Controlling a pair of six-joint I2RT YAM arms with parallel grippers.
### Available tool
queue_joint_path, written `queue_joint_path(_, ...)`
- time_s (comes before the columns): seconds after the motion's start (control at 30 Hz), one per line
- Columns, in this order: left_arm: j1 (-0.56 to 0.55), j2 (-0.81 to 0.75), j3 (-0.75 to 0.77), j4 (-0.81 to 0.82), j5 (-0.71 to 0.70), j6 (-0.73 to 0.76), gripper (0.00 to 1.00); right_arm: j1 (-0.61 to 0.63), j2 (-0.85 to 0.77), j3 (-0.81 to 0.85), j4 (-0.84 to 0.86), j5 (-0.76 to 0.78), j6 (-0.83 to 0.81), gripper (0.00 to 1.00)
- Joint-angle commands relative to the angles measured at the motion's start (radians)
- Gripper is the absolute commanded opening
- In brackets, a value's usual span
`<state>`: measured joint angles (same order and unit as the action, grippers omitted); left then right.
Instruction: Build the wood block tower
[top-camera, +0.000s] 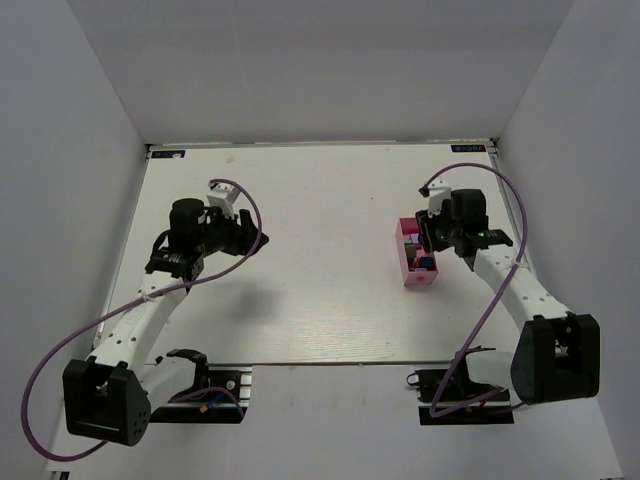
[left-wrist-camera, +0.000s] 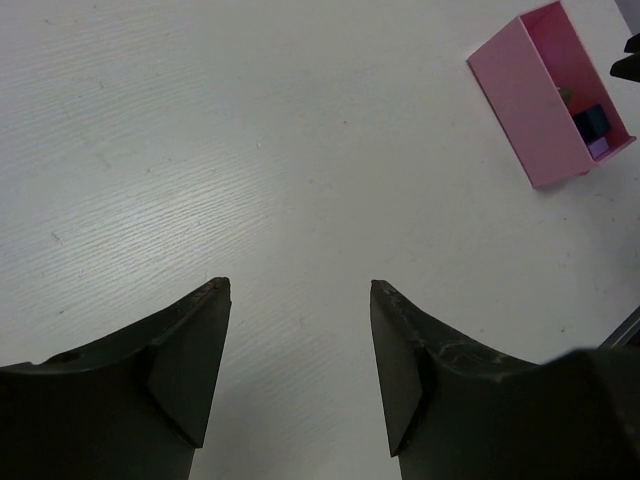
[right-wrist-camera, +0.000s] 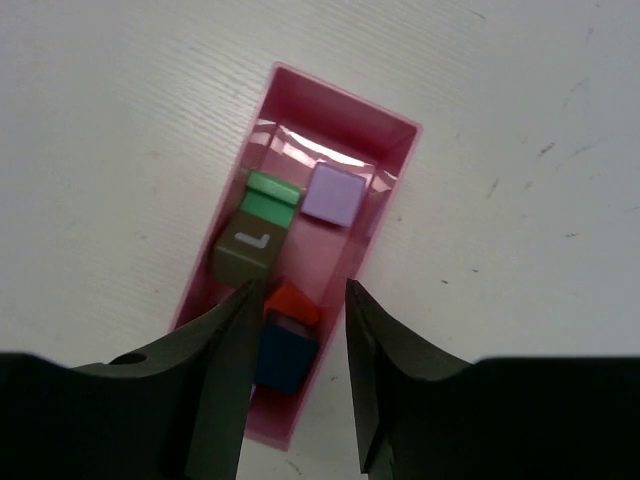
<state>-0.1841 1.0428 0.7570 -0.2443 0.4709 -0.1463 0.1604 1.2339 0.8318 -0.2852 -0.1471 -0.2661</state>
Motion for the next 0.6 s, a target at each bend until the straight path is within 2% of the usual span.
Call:
queue_joint_path(0.0, -0.006, 0.019, 0.048, -0.035, -0.017, 0.004, 0.68, 0.014, 0.022, 0.046, 0.052, 0.180, 0.022, 0.44)
queue_joint_path(0.57, -0.015, -0.018, 0.038, -0.026, 0.014, 0.004, 0.71, 0.013, 0.228, 0.110, 0.023, 0.161, 0.018, 0.39)
